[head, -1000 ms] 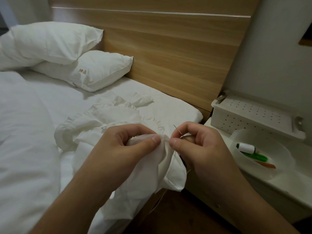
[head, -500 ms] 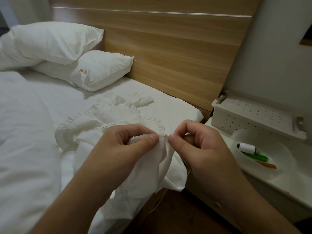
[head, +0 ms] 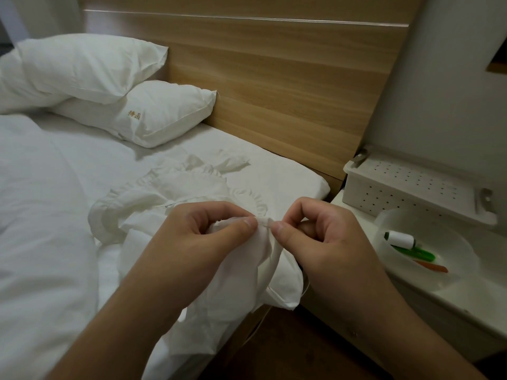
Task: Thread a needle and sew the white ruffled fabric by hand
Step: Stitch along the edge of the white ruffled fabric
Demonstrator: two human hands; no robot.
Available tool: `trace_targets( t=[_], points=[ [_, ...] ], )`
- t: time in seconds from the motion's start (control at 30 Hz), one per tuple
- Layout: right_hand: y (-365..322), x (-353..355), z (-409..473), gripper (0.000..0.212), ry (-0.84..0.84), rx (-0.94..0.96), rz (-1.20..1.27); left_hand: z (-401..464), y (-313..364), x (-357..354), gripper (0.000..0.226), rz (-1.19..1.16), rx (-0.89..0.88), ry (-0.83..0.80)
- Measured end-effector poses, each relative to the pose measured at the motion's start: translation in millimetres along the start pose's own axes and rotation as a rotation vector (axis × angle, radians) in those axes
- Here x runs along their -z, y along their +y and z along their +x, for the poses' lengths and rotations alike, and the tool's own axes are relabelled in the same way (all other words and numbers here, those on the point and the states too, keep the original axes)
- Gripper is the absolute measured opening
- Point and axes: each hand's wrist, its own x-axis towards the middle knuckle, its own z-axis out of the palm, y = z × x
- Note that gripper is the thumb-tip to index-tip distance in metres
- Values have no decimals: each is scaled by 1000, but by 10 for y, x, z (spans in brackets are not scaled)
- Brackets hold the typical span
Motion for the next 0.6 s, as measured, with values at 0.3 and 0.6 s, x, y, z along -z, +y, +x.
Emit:
trace_targets(
  t=[0.3, 0.6],
  points=[
    [17, -13, -2, 25, 10, 18, -19, 13, -31, 6, 15, 2, -10, -3],
    [-9, 4, -15, 12, -51, -19, 8, 25, -47, 15, 16, 33, -41, 10]
  ],
)
